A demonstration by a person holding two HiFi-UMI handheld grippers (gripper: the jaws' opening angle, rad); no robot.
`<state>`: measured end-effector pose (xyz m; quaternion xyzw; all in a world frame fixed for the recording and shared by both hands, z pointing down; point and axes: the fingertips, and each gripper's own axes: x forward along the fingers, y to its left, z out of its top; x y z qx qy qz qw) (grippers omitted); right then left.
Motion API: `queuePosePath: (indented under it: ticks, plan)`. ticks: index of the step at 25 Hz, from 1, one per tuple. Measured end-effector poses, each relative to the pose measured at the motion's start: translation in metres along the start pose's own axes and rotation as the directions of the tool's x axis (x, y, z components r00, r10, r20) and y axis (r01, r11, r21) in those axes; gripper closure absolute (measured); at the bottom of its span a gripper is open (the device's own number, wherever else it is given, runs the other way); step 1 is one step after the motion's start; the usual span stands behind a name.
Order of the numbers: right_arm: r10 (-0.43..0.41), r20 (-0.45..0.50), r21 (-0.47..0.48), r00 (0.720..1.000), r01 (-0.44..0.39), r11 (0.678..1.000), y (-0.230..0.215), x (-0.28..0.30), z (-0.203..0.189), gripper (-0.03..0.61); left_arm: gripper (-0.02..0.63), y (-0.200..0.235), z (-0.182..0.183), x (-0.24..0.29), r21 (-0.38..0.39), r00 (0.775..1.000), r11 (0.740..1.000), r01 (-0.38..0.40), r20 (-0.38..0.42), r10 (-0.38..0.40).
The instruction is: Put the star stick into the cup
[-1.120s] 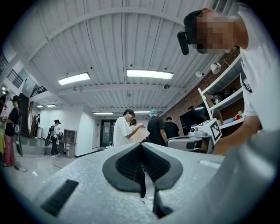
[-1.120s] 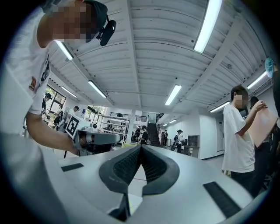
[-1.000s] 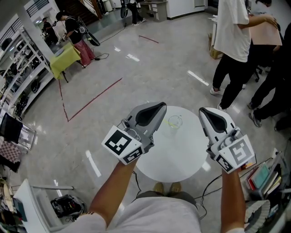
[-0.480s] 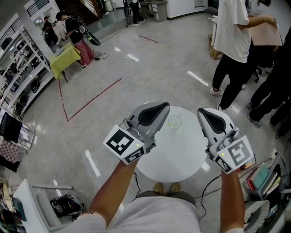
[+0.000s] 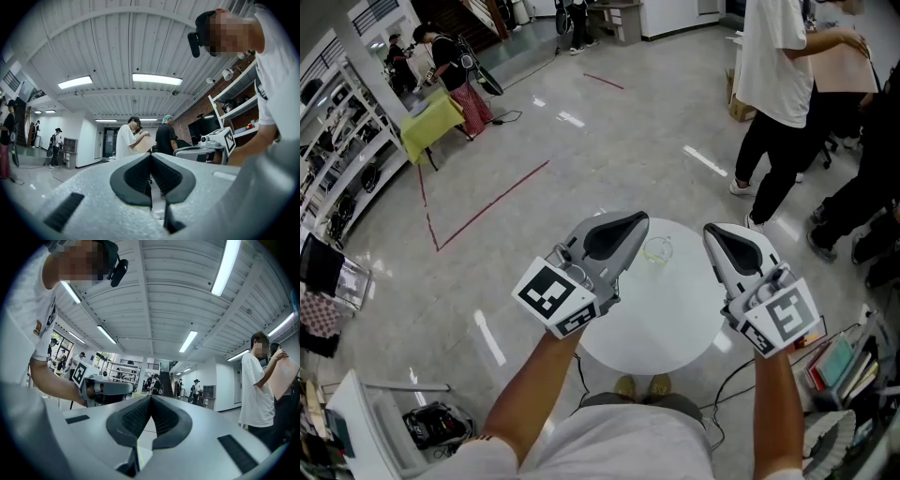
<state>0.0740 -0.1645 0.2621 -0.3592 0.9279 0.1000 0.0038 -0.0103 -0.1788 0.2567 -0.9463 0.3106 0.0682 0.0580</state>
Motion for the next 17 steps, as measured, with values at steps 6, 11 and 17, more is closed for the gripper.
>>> queuePosePath:
  ticks: [6,11,17]
  plan:
    - [-0.002,0.0,-0.004,1.0,0.002,1.0,0.002,-0.0024,0.0001,0.568,0.6,-0.0025,-0.0004,-0.001,0.003,1.0,1.0,0.006,-0.003,-0.006]
    - [0.0,-0.003,-0.003,1.0,0.0,1.0,0.001,-0.0043,-0.0012,0.569,0.6,-0.0039,-0.0013,0.0015,0.003,1.0,1.0,0.006,-0.005,-0.006]
    - [0.0,-0.001,-0.003,1.0,0.0,1.0,-0.001,-0.0069,-0.0026,0.568,0.6,-0.0055,-0.0029,0.0038,0.003,1.0,1.0,0.006,-0.004,-0.006]
